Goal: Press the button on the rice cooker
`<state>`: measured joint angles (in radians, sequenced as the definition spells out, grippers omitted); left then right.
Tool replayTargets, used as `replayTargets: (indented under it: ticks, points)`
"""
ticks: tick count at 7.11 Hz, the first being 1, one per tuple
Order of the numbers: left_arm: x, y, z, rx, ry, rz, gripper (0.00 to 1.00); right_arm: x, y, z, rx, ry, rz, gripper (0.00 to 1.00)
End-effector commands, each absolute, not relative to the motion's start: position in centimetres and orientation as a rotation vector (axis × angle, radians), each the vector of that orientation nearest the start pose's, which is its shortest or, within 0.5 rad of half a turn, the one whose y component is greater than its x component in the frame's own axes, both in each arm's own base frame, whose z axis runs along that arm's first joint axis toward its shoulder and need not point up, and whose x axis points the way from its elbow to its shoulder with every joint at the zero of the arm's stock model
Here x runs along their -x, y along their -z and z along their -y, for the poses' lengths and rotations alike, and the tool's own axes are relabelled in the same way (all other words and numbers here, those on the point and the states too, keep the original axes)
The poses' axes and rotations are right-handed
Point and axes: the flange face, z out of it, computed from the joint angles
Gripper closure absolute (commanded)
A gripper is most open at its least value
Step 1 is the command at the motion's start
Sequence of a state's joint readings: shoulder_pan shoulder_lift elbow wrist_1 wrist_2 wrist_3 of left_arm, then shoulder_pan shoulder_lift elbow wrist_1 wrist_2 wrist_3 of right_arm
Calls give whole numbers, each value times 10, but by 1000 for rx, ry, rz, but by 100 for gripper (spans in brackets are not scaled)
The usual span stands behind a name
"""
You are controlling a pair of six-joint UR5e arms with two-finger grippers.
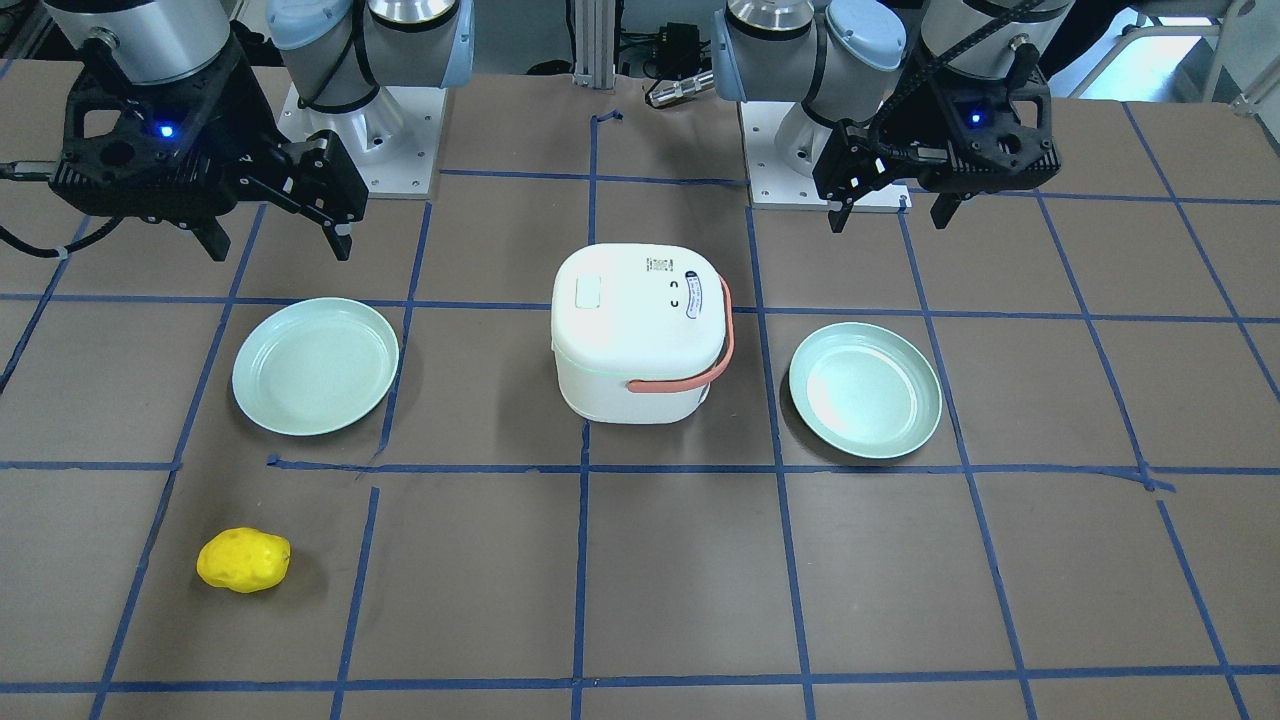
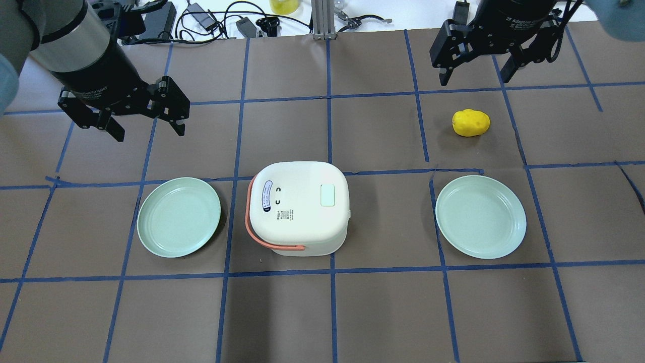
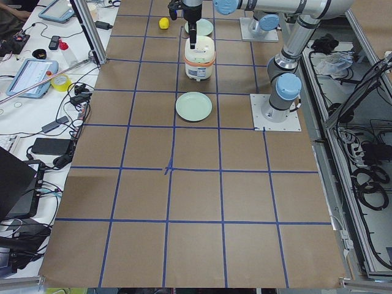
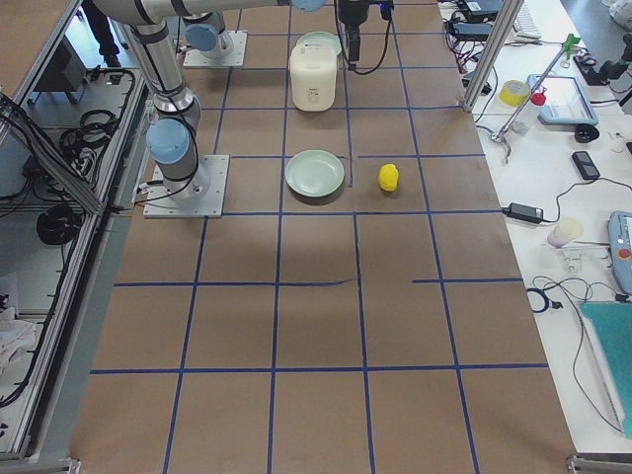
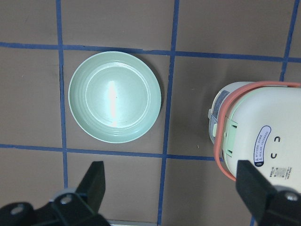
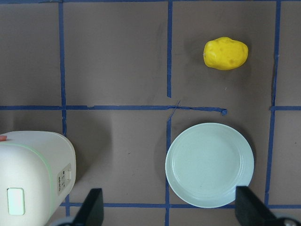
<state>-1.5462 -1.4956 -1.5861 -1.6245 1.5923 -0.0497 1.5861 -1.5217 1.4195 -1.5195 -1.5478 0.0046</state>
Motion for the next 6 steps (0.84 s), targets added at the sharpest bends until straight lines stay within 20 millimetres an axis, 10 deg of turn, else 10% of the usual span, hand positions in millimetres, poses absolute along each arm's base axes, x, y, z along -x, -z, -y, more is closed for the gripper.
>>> replayTargets:
  ticks: [1, 4, 6]
  points:
    - [120, -511, 463, 117, 10, -3118, 0, -143, -532, 514, 15, 79, -3119, 0]
    - [120, -511, 463, 115, 10, -3118, 0, -143, -531, 514, 18, 71, -3117, 0]
    - [120, -511, 463, 117, 10, -3118, 0, -147, -535, 513, 21, 78, -3102, 34]
